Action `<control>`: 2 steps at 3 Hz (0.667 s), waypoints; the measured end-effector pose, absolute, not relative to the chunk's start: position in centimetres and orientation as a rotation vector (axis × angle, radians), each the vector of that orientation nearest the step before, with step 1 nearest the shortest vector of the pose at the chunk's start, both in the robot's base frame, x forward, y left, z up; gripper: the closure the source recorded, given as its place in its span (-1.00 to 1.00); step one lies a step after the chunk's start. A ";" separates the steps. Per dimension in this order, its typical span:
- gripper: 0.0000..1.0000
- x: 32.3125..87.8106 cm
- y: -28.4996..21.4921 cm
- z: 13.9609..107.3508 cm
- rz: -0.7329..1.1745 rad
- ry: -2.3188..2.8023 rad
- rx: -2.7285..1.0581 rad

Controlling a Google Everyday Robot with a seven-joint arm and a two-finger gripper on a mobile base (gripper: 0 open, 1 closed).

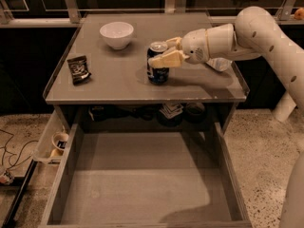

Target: Pick pepsi can from top drawer and place on counter

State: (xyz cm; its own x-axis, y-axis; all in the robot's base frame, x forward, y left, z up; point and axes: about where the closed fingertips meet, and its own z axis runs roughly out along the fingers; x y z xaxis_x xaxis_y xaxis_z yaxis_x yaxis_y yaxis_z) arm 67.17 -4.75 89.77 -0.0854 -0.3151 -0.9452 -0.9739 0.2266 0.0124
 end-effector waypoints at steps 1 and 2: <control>-0.79 67.2 -4.7 89.8 0.902 1.581 -1.244; -1.00 67.2 -4.7 89.8 0.902 1.581 -1.244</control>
Offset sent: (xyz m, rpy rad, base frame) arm 0.0000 0.0000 0.0000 0.0000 0.0000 0.0000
